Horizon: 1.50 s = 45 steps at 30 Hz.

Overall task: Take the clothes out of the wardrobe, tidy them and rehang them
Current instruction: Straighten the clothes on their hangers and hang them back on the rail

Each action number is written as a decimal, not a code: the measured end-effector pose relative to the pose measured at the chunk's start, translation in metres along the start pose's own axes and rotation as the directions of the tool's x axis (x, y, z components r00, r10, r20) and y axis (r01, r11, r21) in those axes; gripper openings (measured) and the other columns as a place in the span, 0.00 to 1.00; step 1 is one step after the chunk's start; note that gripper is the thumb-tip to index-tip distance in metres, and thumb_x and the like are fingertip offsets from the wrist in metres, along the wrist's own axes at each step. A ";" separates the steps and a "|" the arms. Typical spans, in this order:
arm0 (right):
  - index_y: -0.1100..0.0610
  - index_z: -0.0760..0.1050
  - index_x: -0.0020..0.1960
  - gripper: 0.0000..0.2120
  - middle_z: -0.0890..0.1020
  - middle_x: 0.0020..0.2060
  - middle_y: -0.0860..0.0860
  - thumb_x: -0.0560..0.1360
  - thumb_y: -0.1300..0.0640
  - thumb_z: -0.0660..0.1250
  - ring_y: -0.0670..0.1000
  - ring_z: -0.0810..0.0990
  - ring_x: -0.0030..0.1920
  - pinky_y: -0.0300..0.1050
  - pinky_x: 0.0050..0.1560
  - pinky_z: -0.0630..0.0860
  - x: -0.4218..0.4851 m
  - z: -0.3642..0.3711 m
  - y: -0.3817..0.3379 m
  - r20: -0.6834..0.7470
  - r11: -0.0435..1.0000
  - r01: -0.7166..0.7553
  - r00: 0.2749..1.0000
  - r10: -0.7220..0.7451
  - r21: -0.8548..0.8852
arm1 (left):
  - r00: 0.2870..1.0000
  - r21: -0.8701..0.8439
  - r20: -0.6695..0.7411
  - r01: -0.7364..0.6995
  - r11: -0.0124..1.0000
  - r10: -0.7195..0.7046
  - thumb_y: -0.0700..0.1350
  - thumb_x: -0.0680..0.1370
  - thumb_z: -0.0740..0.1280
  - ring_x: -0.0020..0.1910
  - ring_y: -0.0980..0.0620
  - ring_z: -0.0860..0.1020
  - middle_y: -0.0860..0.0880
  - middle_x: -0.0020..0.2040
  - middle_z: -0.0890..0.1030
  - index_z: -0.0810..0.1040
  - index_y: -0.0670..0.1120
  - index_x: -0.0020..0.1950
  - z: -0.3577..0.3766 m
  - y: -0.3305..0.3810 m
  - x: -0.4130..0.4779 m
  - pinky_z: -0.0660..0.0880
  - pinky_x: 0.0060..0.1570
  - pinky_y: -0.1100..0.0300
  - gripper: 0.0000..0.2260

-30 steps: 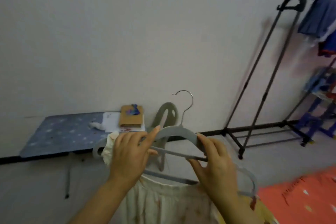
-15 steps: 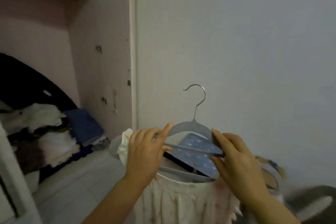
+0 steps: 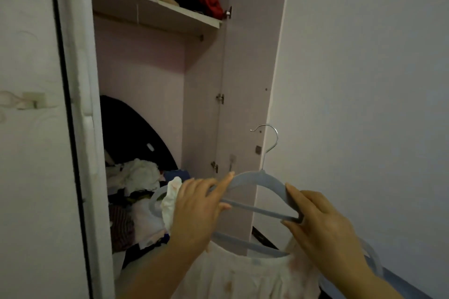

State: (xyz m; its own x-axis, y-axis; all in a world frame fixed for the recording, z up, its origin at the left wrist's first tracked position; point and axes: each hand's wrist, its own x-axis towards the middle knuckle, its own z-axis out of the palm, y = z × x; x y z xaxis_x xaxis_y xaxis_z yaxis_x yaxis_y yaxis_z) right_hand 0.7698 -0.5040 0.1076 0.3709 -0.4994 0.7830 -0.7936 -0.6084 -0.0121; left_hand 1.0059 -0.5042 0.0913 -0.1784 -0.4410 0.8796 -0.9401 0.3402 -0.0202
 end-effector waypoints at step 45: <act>0.54 0.83 0.50 0.25 0.79 0.35 0.48 0.55 0.52 0.83 0.51 0.79 0.32 0.41 0.18 0.69 0.644 0.544 0.122 -0.278 0.972 0.199 0.934 -0.226 -0.122 | 0.937 0.074 0.039 0.344 0.936 -0.347 0.55 0.79 0.60 0.74 0.54 0.54 0.53 0.76 0.54 0.45 0.53 0.76 0.412 -0.608 0.357 0.53 0.72 0.60 0.32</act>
State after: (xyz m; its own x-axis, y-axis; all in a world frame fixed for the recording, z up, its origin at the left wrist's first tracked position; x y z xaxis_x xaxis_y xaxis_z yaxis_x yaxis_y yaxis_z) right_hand 1.1744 -1.2356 0.2725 0.3913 -0.1573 0.9067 -0.7569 -0.6154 0.2199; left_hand 1.3940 -1.2109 0.2213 0.1478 -0.5637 0.8126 -0.9630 0.1050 0.2480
